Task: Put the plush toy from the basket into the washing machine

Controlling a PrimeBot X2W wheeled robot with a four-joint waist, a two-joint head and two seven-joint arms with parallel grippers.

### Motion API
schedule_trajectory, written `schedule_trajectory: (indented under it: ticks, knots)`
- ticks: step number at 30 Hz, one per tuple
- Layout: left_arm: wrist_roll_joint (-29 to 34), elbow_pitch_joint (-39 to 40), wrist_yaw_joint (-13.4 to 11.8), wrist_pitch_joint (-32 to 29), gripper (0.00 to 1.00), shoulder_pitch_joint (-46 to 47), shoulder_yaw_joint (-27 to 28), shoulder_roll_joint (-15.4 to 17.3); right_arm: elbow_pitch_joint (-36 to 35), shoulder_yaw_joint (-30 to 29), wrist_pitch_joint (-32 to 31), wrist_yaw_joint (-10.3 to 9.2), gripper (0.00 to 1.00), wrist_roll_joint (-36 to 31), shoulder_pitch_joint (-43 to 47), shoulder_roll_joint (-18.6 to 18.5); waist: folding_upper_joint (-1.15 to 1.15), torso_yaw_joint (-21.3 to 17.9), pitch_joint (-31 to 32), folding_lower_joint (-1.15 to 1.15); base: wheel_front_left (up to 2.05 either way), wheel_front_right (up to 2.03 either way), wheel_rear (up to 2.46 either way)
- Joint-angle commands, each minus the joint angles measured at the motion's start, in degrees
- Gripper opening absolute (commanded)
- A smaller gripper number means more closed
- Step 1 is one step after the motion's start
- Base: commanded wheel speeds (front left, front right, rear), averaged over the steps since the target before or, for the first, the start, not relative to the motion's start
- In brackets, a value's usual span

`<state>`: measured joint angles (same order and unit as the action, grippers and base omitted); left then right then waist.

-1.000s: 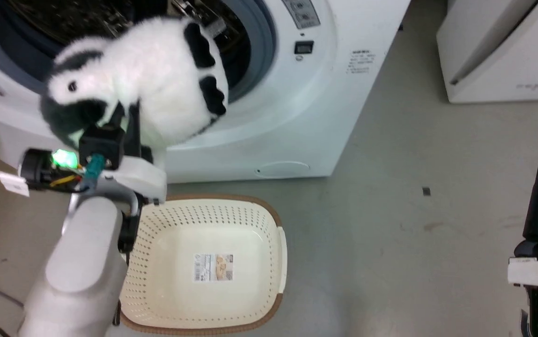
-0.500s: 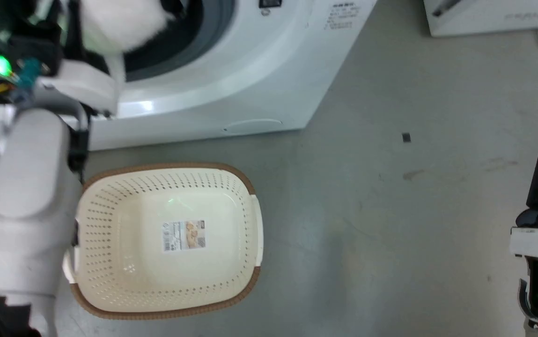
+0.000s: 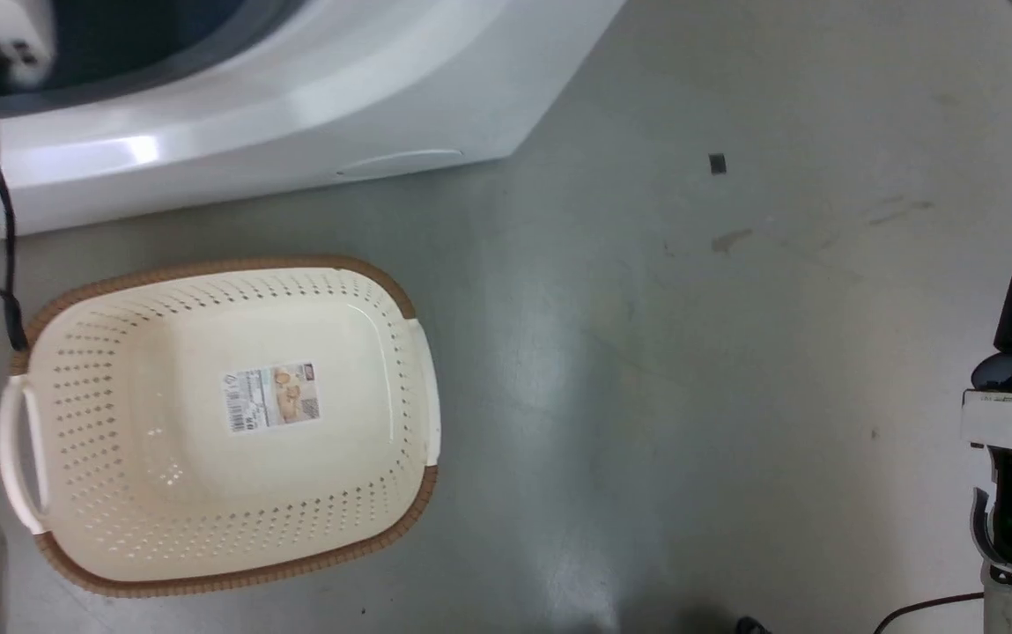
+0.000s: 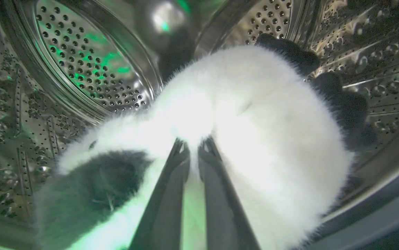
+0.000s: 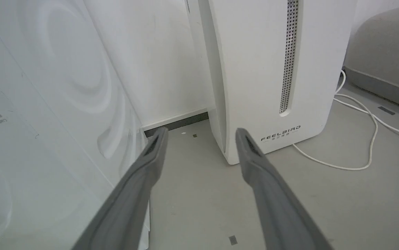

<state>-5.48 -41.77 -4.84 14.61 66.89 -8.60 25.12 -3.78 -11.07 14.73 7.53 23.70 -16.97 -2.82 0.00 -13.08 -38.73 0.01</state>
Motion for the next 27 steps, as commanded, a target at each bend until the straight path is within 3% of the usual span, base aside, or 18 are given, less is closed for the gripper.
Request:
schedule_trajectory:
  ticks: [1, 19, 20, 21, 27]
  knots:
    - [0.1, -0.3, 0.2, 0.4, 0.00, 2.3, 0.2, 0.6, -0.2, 0.1, 0.3, -0.04, 1.00, 0.4, -1.1, -0.1, 0.00, -0.8, -1.3, -0.01, 0.00, 0.00, 0.00]
    - [0.9, -6.2, -0.7, 0.4, 0.00, 12.4, 0.3, 3.8, -0.2, 2.6, 0.3, -0.04, 1.00, 1.6, -2.7, -0.1, 0.00, -4.1, -5.4, -0.01, 0.00, 0.00, 0.00]
    - [0.7, -6.7, -1.0, 0.4, 0.91, 12.5, 0.4, 3.7, -0.2, 2.7, 0.3, -0.04, 1.00, 1.6, -2.8, -0.1, 0.00, -4.1, -5.4, -0.01, 0.00, 0.00, 0.00]
    - [0.5, -6.8, -1.0, 0.4, 1.00, 12.6, 0.6, 3.6, -0.1, 2.8, 0.3, -0.04, 1.00, 1.7, -2.8, -0.1, 0.00, -4.2, -5.5, -0.01, 0.00, 0.00, 0.00]
    - [-0.8, -12.8, 0.4, 0.2, 1.00, 12.5, 0.3, 2.8, 0.2, 3.3, 0.3, -0.04, 1.00, 1.8, -2.8, -0.1, 0.00, -3.9, -4.2, -0.01, 0.00, 0.00, 0.00]
